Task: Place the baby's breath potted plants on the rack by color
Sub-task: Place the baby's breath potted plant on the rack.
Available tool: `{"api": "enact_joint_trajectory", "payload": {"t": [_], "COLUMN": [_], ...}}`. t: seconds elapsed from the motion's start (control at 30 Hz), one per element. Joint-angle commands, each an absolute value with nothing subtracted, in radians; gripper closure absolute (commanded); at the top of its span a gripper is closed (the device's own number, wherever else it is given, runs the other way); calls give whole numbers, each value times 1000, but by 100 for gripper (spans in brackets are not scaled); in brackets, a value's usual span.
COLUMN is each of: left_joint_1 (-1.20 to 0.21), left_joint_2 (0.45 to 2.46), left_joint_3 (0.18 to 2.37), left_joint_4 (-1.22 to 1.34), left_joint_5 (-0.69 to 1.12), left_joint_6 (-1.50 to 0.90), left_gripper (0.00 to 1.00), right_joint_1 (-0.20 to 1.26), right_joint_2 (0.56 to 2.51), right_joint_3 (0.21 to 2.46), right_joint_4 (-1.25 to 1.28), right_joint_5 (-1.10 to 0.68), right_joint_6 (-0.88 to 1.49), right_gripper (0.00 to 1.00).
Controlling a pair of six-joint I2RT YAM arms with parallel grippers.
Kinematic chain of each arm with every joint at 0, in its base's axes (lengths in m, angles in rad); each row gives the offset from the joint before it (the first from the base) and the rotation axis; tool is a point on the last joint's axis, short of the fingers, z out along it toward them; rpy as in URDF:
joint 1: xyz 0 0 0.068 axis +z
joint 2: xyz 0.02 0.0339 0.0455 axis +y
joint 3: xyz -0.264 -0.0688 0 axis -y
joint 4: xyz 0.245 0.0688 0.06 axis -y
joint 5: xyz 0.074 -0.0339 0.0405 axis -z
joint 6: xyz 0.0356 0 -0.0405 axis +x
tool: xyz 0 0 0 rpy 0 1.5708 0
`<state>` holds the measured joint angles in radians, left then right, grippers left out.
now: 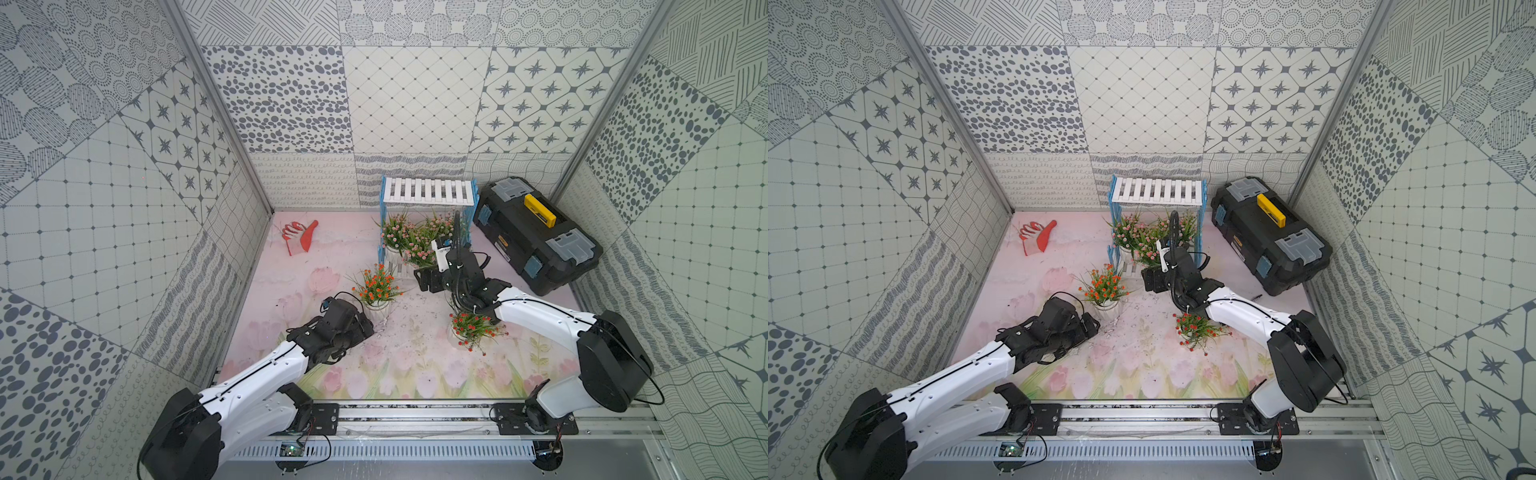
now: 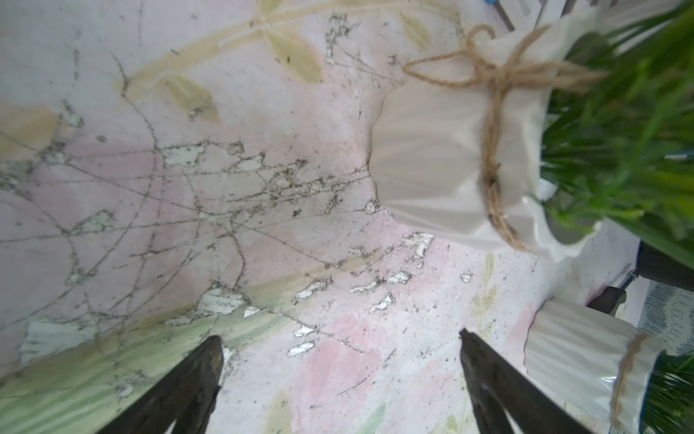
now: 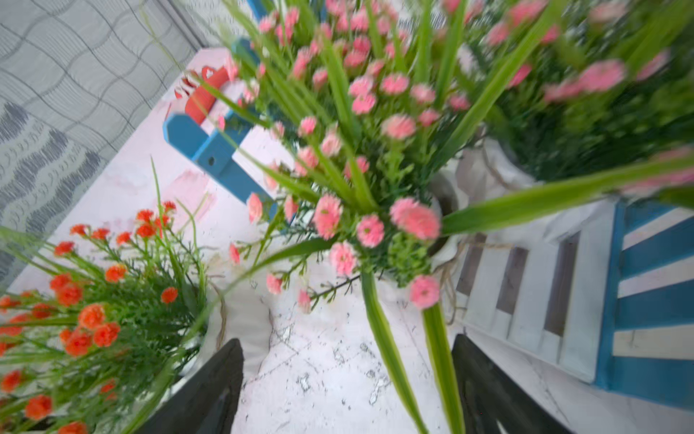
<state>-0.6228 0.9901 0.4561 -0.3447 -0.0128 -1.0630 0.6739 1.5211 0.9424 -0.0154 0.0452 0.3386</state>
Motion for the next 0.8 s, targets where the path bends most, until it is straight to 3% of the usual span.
{"api": "enact_joint_trajectory", "payload": {"t": [0.0, 0.33, 0.77], "left_joint_1": [-632, -632, -632], "left_joint_2": [1000, 959, 928], "left_joint_3": [461, 458, 460], "left_joint_4": [-314, -340, -371], "left_joint_5": [-20, -34, -43], "left_joint_6": [-1042, -1042, -1036], "left_gripper": [1, 1, 1], "right_joint_1": [698, 703, 686], "right_joint_2": [1576, 1736, 1826], "right_joint_3": [972, 1015, 1035], "right_joint_4": [-48, 63, 167], "right_joint_5": [48, 106, 211], "right_joint_6": [410, 459, 451], "right_gripper": [19, 31, 31]}}
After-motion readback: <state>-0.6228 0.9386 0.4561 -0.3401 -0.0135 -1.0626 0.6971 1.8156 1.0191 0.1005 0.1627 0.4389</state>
